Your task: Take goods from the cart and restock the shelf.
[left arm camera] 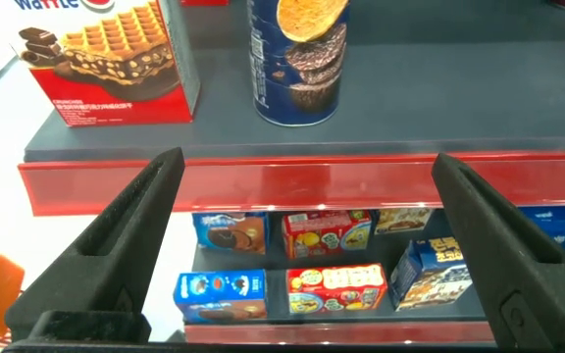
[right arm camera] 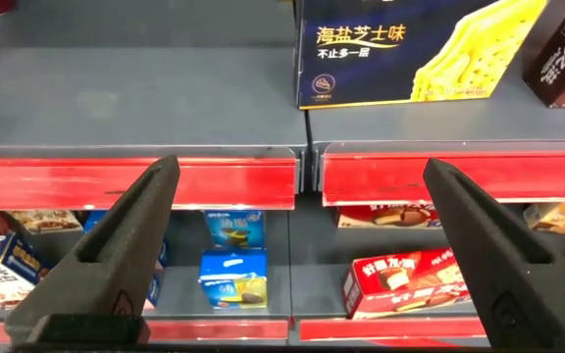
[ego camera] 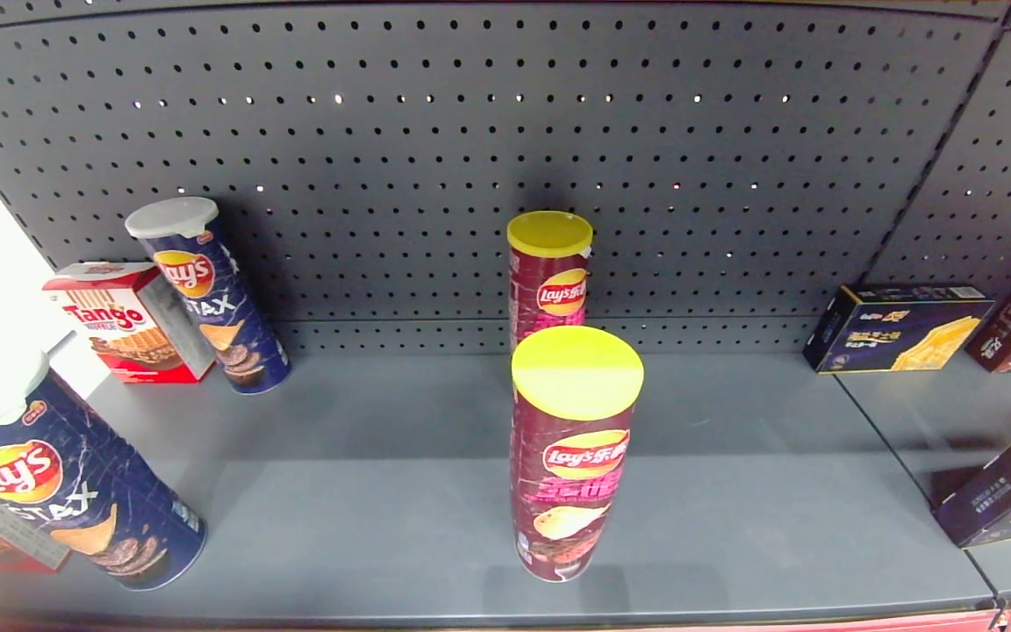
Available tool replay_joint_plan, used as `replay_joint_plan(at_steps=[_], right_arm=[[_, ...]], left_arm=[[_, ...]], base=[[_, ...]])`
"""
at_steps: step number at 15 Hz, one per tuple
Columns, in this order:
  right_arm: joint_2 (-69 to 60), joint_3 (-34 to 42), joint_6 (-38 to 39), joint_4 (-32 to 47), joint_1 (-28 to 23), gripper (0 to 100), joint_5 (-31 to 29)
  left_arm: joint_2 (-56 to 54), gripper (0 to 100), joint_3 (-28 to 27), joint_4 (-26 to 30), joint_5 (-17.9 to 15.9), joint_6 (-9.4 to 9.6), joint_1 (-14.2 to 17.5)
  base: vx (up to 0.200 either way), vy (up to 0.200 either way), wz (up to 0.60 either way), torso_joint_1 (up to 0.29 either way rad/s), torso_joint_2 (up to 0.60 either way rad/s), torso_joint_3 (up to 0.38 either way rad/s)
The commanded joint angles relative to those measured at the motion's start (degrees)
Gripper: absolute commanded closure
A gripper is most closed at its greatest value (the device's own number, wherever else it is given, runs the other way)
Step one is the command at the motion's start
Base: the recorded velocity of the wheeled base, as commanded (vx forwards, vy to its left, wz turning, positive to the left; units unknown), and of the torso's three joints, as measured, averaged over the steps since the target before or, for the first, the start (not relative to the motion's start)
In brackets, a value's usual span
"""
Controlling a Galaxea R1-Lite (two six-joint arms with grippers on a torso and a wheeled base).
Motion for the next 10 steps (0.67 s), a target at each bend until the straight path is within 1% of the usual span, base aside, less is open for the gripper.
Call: replay_joint_plan(at_steps=[1,6,8,10], right_arm=[[0.0,0.0,0.0,0.0,0.0,0,0.0],[0.0,0.0,0.0,0.0,0.0,0,0.0],[0.0,0.0,0.0,0.0,0.0,0,0.0],[0.0,0.0,0.0,-0.1,0.0,0,0.0]], left_arm=[[0.1,0,0.0,0.0,0.0,0.08,0.0],[0.1,0,0.0,0.0,0.0,0.08,0.0],[0.1,0,0.0,0.0,0.0,0.08,0.0],[0.1,0,0.0,0.0,0.0,0.00,0.0]], base=[[0.000,0.000,0.00,0.000,0.00,0.000],[0.000,0.000,0.00,0.000,0.00,0.000],[0.000,0.000,0.60,0.007,0.00,0.005],[0.000,0.000,0.00,0.000,0.00,0.000]])
